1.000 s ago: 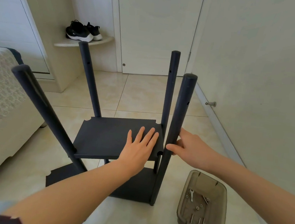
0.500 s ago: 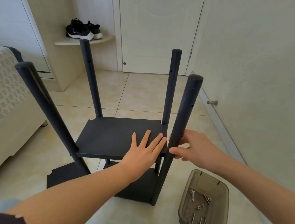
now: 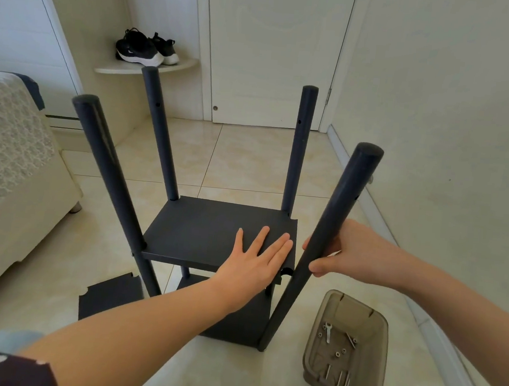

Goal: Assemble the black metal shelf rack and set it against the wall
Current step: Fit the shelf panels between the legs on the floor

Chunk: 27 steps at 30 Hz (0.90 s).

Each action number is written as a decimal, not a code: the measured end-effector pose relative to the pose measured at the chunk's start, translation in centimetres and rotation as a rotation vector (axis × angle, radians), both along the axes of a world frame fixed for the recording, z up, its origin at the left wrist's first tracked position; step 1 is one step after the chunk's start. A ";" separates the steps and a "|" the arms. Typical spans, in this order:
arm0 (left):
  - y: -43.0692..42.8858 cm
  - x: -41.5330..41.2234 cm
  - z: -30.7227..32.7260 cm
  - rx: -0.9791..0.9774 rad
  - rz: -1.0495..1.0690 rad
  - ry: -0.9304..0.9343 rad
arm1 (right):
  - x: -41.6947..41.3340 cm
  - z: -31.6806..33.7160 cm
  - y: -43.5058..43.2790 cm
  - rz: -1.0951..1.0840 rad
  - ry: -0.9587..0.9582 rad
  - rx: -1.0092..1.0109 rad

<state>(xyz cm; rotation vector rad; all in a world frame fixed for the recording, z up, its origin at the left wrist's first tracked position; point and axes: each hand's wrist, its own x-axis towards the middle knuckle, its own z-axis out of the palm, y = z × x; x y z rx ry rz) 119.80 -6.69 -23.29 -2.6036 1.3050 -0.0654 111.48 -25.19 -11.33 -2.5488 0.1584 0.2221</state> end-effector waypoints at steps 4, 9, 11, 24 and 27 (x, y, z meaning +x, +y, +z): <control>-0.5 0.1 0.3 -0.002 0.001 0.002 | 0.4 -0.2 0.4 -0.009 -0.021 -0.015; -0.5 0.4 0.1 0.012 0.019 0.015 | 0.5 -0.2 0.8 -0.007 -0.054 -0.016; -0.6 0.4 -0.1 0.013 0.034 0.021 | 0.6 -0.2 0.9 -0.001 -0.045 -0.021; -1.3 0.4 0.1 0.031 0.109 0.057 | 1.4 0.1 1.1 0.026 -0.035 -0.031; -1.1 0.4 0.1 0.050 0.099 0.060 | 1.6 0.0 1.4 0.036 -0.063 -0.029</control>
